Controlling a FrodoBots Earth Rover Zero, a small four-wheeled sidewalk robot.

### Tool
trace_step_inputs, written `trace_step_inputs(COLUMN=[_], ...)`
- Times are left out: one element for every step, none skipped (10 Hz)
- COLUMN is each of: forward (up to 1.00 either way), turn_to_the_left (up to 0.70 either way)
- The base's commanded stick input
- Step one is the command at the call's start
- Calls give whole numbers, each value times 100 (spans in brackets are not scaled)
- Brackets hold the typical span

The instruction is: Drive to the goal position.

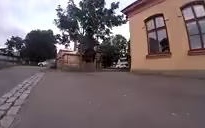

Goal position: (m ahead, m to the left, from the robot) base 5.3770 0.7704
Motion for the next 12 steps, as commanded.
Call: trace_step_inputs(forward=[45,45,45,45,45,45,45,45,45,45,45,45], turn_to_the_left=[0,0,0,0,0,0,0,0,0,0,0,0])
